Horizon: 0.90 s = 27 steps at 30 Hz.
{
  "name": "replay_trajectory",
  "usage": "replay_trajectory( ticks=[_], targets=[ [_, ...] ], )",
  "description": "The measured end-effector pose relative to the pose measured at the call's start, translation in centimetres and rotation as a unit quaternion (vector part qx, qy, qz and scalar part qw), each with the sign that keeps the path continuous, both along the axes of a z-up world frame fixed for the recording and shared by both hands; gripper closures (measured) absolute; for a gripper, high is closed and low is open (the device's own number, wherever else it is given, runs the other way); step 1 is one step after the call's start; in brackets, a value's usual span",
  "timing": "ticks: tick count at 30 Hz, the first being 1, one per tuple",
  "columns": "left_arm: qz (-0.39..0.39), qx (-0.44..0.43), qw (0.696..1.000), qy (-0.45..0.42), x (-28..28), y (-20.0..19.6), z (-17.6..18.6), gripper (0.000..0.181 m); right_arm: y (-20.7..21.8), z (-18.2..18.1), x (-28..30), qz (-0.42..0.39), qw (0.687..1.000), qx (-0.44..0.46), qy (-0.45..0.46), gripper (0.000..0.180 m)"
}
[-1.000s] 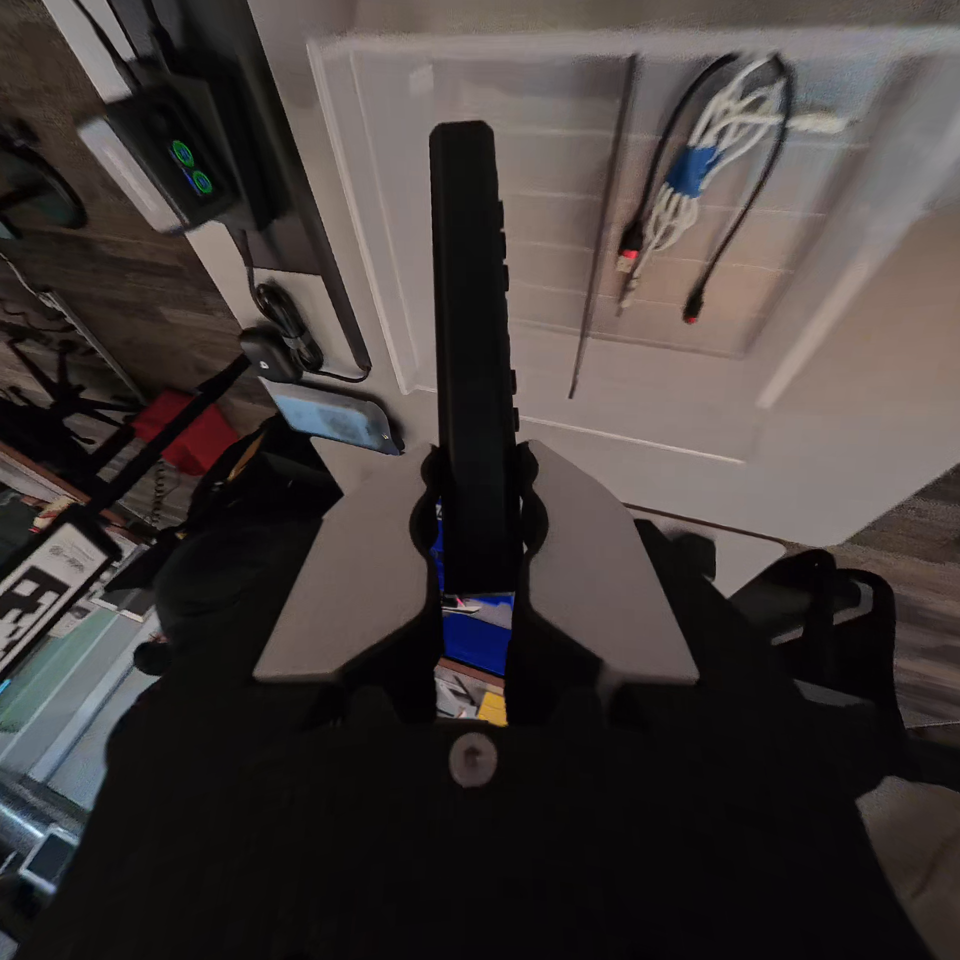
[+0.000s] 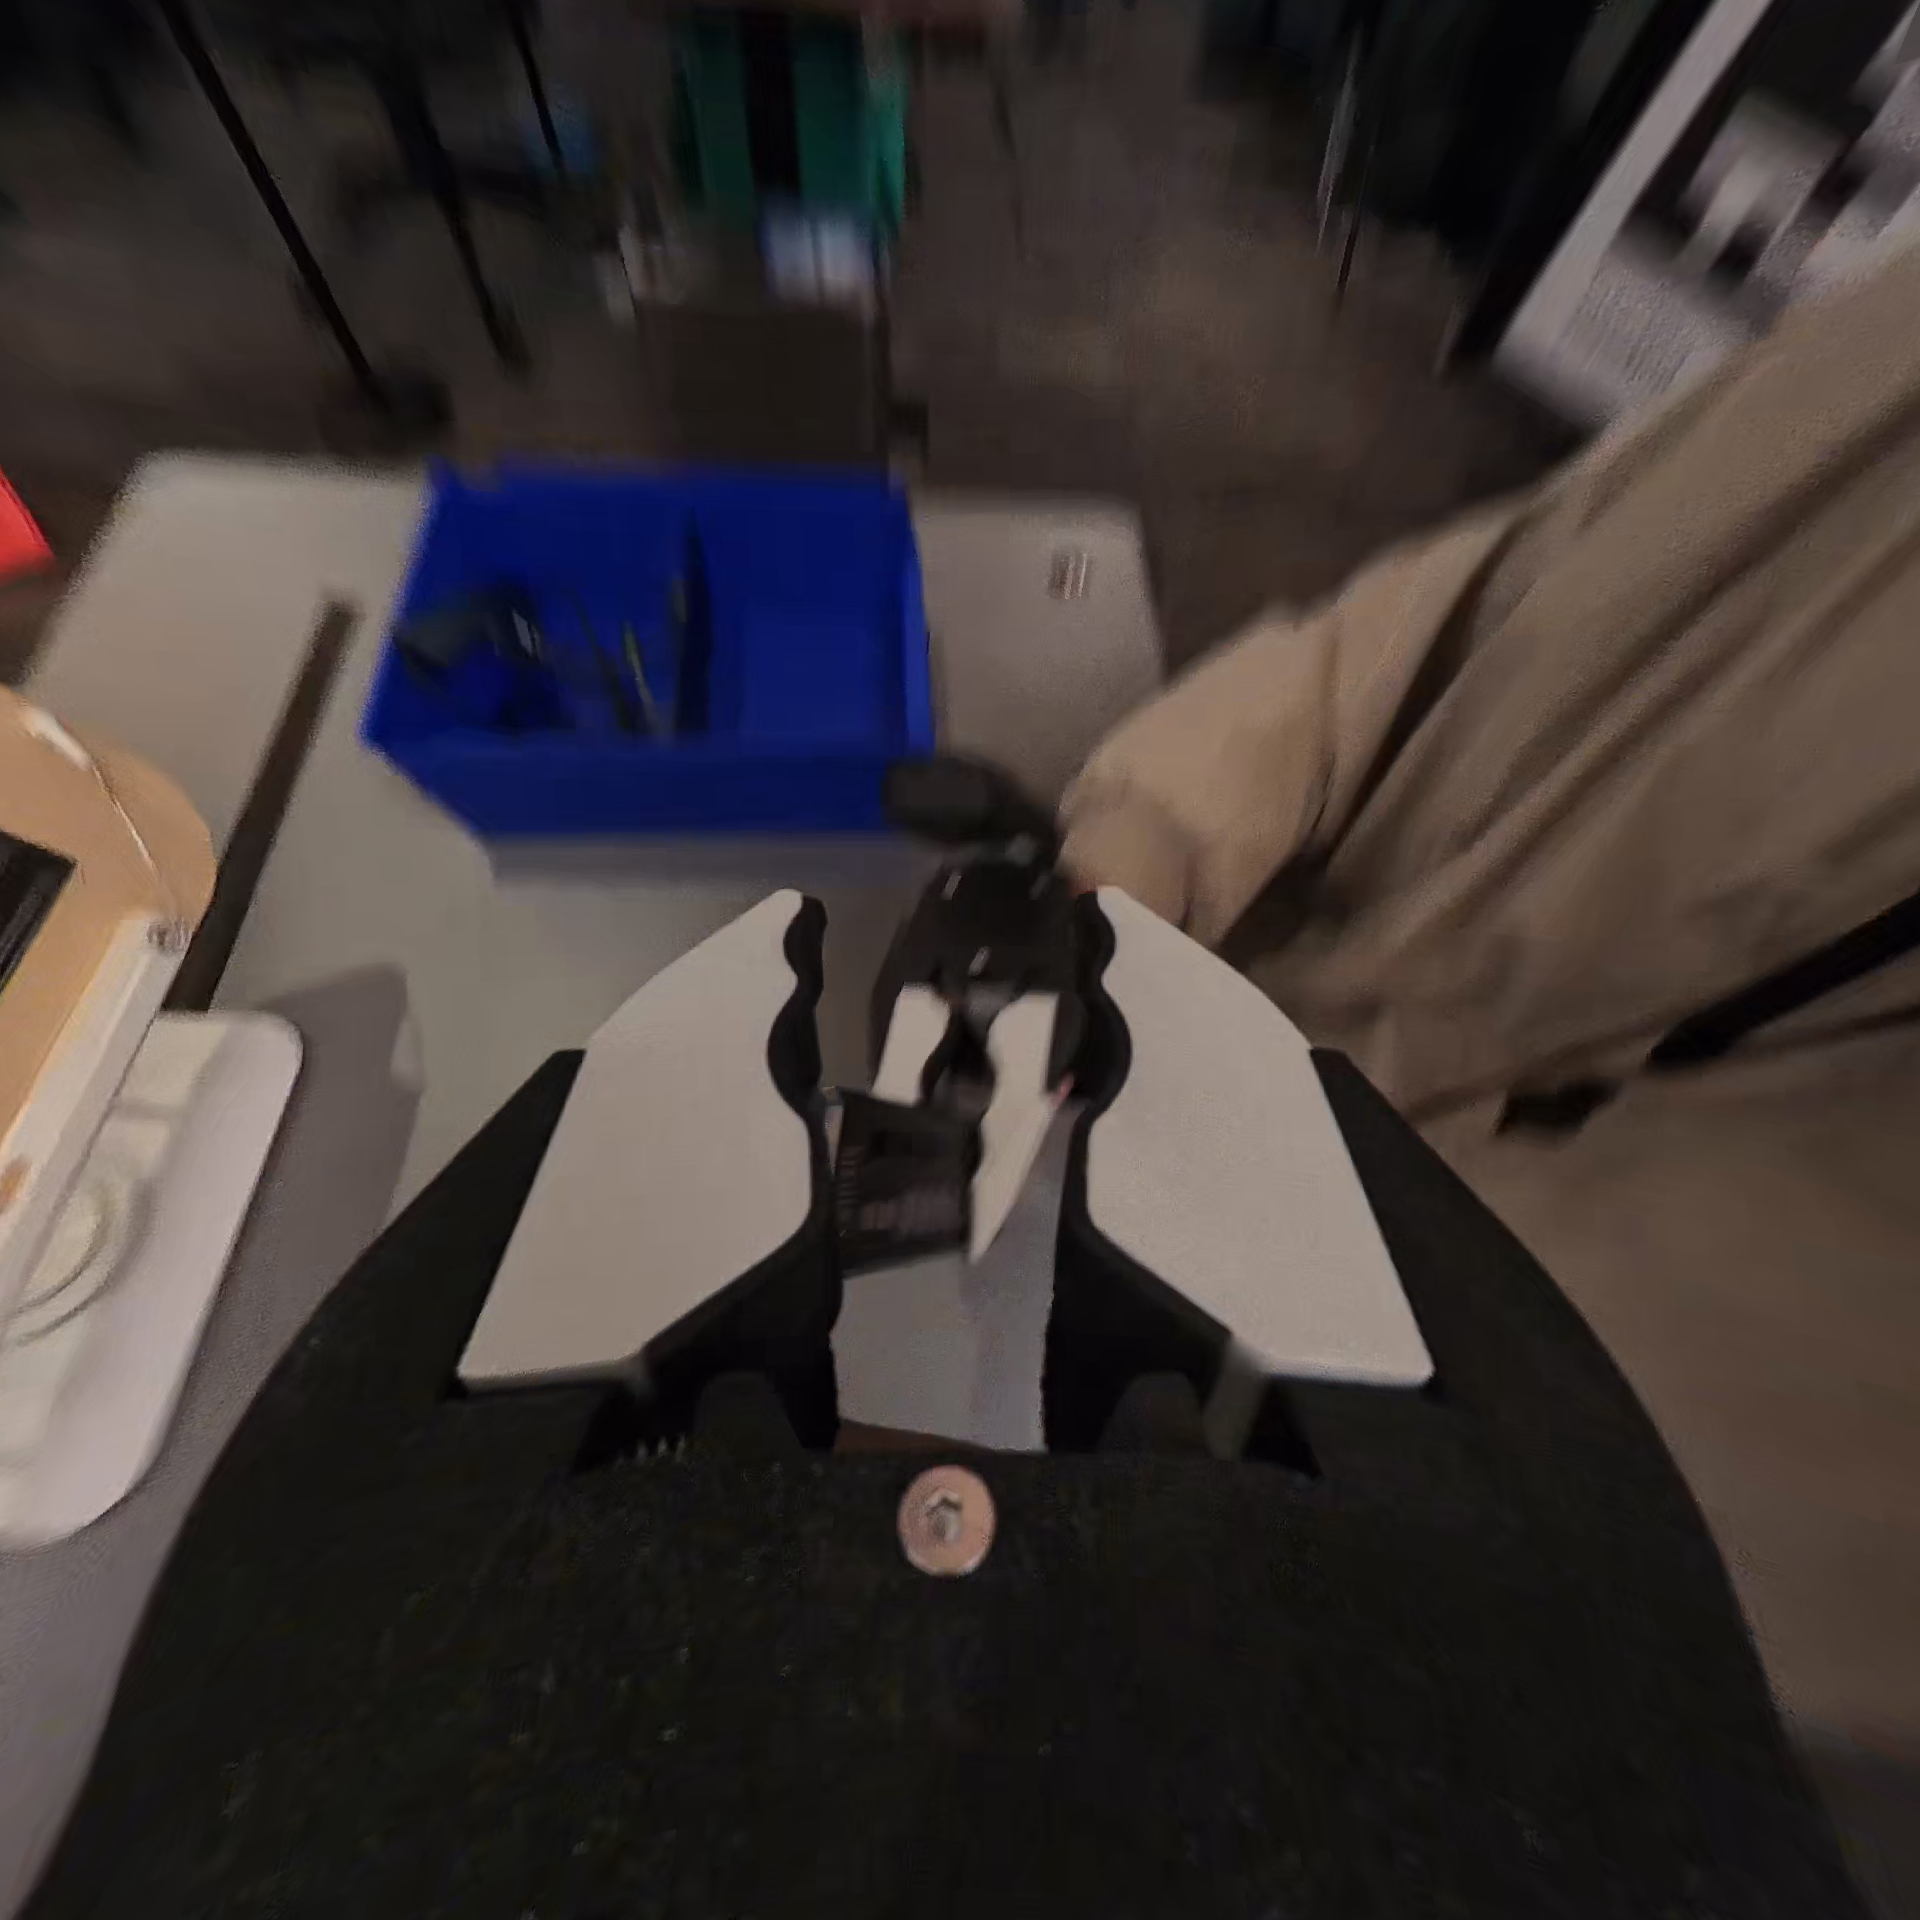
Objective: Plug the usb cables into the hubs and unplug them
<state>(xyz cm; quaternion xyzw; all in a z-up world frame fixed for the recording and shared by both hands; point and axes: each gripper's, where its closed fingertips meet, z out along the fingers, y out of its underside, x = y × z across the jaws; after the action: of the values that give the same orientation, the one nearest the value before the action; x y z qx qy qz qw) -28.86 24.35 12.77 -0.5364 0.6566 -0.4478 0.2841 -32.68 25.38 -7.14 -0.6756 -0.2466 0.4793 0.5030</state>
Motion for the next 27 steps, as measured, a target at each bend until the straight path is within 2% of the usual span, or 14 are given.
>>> replay_trajectory(
  ticks=[1, 3, 6, 8, 10, 11, 13, 17, 20, 23, 27],
  targets=[
    [0.025, -0.020, 0.998, -0.059, -1.2, -0.7, 0.6, 0.134, 0.1, 0.5, 0.3, 0.005, 1.000, 0.000, 0.021, 0.153],
    [0.131, -0.018, 0.984, -0.121, -3.9, -1.3, -1.6, 0.137, 0.7, 1.5, 1.3, -0.006, 0.999, 0.012, 0.051, 0.153],
    [0.303, -0.022, 0.939, -0.160, -7.7, -3.1, -9.3, 0.135, 2.7, 2.0, 3.1, -0.059, 0.997, 0.044, 0.039, 0.153],
    [0.406, -0.080, 0.894, -0.171, -9.5, -4.4, -14.8, 0.138, 4.3, 2.2, 4.5, -0.107, 0.991, 0.085, 0.001, 0.153],
    [0.472, -0.121, 0.859, -0.158, -10.9, -5.8, -19.6, 0.140, 5.4, 2.5, 5.5, -0.138, 0.982, 0.125, -0.020, 0.153],
    [0.494, -0.116, 0.847, -0.158, -11.6, -6.2, -21.1, 0.148, 5.8, 2.5, 6.0, -0.146, 0.980, 0.134, -0.024, 0.153],
    [0.523, -0.093, 0.833, -0.155, -12.7, -6.4, -22.9, 0.150, 6.3, 2.2, 6.8, -0.158, 0.979, 0.130, -0.014, 0.153],
    [0.471, -0.082, 0.870, -0.117, -12.3, -6.8, -23.0, 0.143, 6.5, 1.0, 8.1, -0.172, 0.977, 0.126, -0.007, 0.153],
    [0.491, -0.044, 0.867, -0.077, -13.2, -5.9, -24.6, 0.141, 6.7, 0.2, 8.7, -0.193, 0.974, 0.122, -0.001, 0.153],
    [0.490, -0.060, 0.867, -0.066, -13.2, -5.5, -25.0, 0.139, 7.0, 0.0, 8.8, -0.207, 0.970, 0.125, -0.002, 0.154],
    [0.512, -0.092, 0.851, -0.074, -14.0, -4.4, -25.1, 0.137, 6.8, 0.1, 8.4, -0.202, 0.970, 0.138, -0.013, 0.153]
  ],
)
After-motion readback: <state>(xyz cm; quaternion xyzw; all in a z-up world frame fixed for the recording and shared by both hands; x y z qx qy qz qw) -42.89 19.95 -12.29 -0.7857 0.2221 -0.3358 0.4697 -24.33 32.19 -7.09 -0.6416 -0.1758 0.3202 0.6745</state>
